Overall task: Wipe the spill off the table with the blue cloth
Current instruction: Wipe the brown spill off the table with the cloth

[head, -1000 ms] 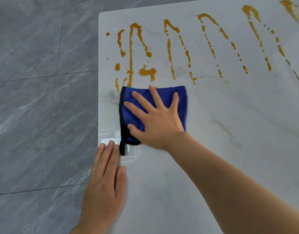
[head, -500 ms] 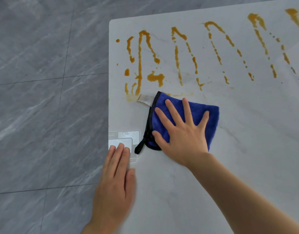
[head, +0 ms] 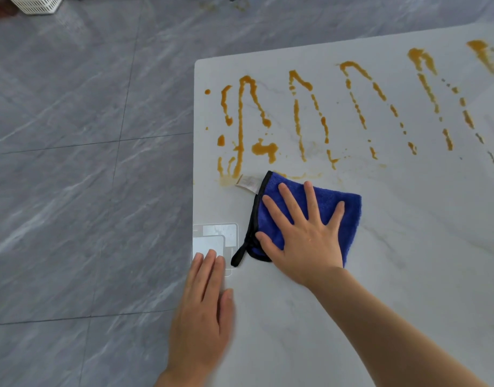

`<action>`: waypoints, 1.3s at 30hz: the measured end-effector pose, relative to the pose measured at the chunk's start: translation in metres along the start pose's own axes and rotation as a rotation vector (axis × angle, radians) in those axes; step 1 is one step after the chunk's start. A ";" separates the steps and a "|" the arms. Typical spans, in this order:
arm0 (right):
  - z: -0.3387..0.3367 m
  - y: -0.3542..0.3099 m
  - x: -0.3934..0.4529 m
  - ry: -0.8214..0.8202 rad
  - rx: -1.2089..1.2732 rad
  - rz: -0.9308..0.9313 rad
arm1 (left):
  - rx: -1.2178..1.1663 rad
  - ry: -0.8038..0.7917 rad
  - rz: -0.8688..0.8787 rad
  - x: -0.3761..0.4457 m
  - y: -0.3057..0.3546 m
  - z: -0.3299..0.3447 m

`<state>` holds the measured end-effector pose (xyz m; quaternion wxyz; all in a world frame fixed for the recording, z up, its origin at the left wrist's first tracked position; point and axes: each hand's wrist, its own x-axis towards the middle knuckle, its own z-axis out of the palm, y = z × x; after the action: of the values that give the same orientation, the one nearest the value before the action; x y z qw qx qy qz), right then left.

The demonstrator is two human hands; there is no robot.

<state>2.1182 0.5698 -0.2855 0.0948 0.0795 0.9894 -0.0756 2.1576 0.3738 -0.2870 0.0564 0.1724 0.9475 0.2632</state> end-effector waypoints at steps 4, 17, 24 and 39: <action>-0.003 -0.001 0.000 -0.032 -0.009 0.011 | 0.006 -0.016 0.027 0.004 0.001 -0.002; -0.017 -0.006 0.000 -0.081 -0.069 0.033 | -0.044 0.063 -0.040 0.123 -0.017 -0.046; -0.011 -0.004 0.001 -0.073 -0.011 0.032 | 0.081 -0.020 -0.093 0.231 -0.024 -0.035; -0.006 0.001 0.009 0.032 -0.049 -0.139 | 0.019 0.025 -0.154 0.236 -0.035 -0.012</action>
<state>2.1090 0.5726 -0.2819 0.0755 0.0096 0.9955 -0.0565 1.9244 0.4241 -0.2982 0.0629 0.0962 0.9611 0.2510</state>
